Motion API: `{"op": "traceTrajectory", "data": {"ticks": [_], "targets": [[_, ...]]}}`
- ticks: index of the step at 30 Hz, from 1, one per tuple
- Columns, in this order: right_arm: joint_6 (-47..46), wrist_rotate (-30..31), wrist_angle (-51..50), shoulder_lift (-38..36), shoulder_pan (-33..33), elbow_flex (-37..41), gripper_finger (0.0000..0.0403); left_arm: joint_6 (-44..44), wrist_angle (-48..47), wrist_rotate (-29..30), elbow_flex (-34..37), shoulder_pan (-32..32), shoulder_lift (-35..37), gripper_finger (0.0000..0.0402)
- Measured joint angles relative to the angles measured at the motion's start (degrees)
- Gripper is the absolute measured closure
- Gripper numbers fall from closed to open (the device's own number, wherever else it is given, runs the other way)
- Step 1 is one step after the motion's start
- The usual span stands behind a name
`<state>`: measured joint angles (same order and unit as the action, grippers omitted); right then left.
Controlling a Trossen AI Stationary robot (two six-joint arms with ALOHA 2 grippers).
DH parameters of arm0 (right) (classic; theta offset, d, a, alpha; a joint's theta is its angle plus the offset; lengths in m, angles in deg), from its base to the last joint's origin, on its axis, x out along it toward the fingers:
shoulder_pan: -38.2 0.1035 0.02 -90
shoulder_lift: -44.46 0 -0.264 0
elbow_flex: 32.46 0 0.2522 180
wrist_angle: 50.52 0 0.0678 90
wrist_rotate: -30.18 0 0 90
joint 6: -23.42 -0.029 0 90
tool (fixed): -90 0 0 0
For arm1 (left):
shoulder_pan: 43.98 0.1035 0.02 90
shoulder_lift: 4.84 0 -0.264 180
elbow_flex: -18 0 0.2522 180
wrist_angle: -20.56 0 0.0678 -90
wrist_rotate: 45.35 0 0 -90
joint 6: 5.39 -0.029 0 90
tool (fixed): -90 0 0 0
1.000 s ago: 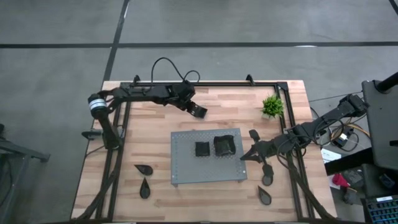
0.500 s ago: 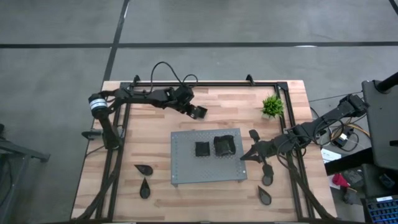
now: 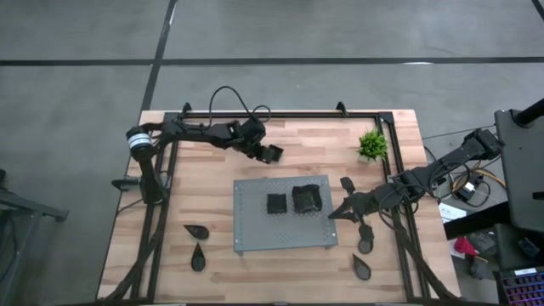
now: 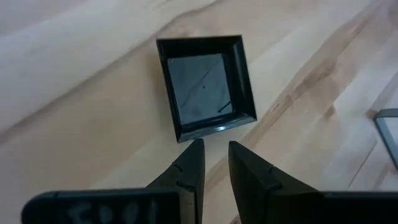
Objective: Pick & Place Mini shaped plates
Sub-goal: Stack the square plate on top of the square plate on the shelf
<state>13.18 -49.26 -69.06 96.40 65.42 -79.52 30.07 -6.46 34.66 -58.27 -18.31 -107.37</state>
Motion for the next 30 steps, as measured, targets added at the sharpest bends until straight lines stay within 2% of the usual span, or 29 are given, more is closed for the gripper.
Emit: {"op": "traceTrajectory", "data": {"ticks": [8,18,30], "targets": [[0.18,0.00,0.03,0.00,0.00,0.00,0.0394,-0.48,1.72,1.16,-0.21,0.00,-0.82,0.0337],[0.24,0.00,0.01,0.00,0.00,0.00,0.0394,-1.91,1.82,6.14,-0.50,0.22,-0.94,0.0337],[0.33,0.00,-0.01,0.00,0.00,0.00,0.0394,-2.86,1.17,7.64,-0.19,0.48,-1.11,0.0337]]}}
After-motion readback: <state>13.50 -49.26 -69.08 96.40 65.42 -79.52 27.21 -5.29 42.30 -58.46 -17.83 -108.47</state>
